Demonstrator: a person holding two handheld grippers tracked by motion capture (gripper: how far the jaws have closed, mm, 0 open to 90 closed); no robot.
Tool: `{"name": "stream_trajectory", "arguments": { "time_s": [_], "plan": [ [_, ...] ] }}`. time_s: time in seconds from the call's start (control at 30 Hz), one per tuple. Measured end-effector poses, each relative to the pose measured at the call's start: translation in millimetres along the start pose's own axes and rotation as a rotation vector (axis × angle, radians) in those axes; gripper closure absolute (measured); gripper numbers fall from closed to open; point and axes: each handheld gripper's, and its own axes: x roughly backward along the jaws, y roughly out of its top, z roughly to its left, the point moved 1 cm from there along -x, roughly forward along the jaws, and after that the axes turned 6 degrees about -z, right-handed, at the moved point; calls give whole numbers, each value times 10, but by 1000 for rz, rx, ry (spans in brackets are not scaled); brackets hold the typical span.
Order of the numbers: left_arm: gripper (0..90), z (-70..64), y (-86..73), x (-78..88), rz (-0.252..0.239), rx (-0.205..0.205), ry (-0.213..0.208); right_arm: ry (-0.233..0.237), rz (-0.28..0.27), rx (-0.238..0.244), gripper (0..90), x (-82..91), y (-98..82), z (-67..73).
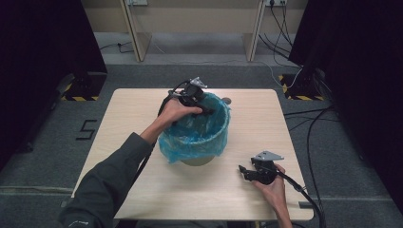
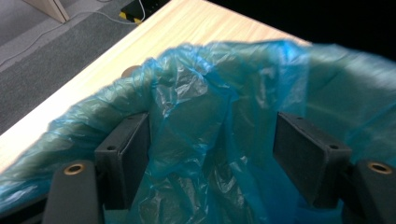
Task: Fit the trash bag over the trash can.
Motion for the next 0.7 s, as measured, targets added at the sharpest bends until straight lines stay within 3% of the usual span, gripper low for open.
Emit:
{"name": "stream_trajectory", "arguments": {
  "time_s": [0.2, 0.4, 0.7],
  "plan": [
    [272, -15, -28, -24, -10, 6, -11, 2, -1, -4, 364, 1, 0, -5],
    [272, -118, 75, 104, -81, -5, -8, 5, -6, -8, 361, -2, -1, -16],
    [287, -148, 56, -64, -10, -9, -23, 10, -7, -18, 360, 2, -3, -23]
  ]
}}
